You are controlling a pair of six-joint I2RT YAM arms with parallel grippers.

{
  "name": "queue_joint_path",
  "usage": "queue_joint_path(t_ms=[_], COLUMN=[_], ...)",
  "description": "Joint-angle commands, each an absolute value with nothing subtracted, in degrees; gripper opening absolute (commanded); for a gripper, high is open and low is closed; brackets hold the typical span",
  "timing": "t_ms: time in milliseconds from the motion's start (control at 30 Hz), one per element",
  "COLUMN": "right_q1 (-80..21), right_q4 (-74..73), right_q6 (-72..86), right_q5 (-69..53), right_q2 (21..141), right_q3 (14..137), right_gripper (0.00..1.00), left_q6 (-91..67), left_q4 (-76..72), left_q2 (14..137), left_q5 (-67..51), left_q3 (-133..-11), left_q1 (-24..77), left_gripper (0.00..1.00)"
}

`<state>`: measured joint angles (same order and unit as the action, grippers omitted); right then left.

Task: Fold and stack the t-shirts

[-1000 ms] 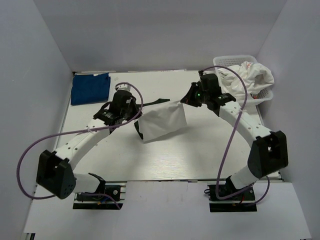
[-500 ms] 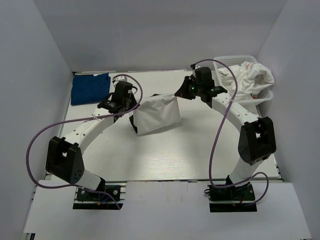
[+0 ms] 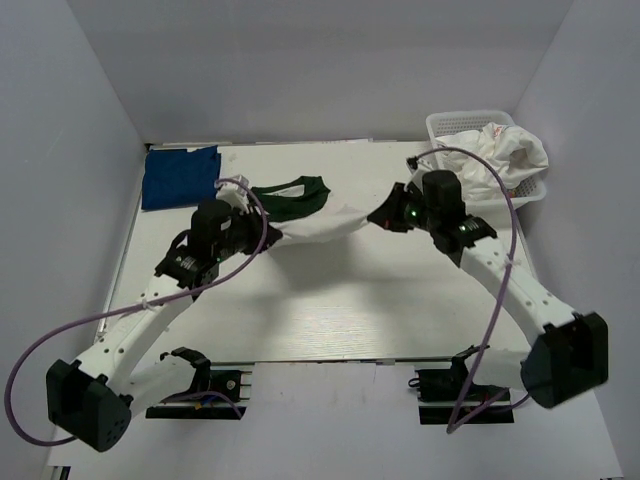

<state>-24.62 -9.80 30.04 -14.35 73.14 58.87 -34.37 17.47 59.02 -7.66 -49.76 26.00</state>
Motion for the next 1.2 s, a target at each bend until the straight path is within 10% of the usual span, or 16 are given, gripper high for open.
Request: queue_joint_path(t_ms=[0, 567, 1167], right_q1=[-24.9, -25.8, -24.2], right_q4=[-13.8, -15.6, -13.2], right_q6=[30.1, 33.0, 36.6], right_q5=[-14.6, -13.1, -4.5], right_q2=[65.5, 56.2, 80.4], right_q3=[52.5, 54.1, 71.0], right_gripper=[0.00, 0.00, 0.00], left_q6=[-33.8, -36.9, -37.4], left_q4=[19.5, 12.4, 15.4], left_q2=[56.6, 52.4, 72.8], left_q5=[-23.5, -32.5, -4.9], left_q3=[-43.2, -40.9, -58.6], left_q1=[26.3, 27.9, 24.2], left_gripper=[0.00, 0.00, 0.00])
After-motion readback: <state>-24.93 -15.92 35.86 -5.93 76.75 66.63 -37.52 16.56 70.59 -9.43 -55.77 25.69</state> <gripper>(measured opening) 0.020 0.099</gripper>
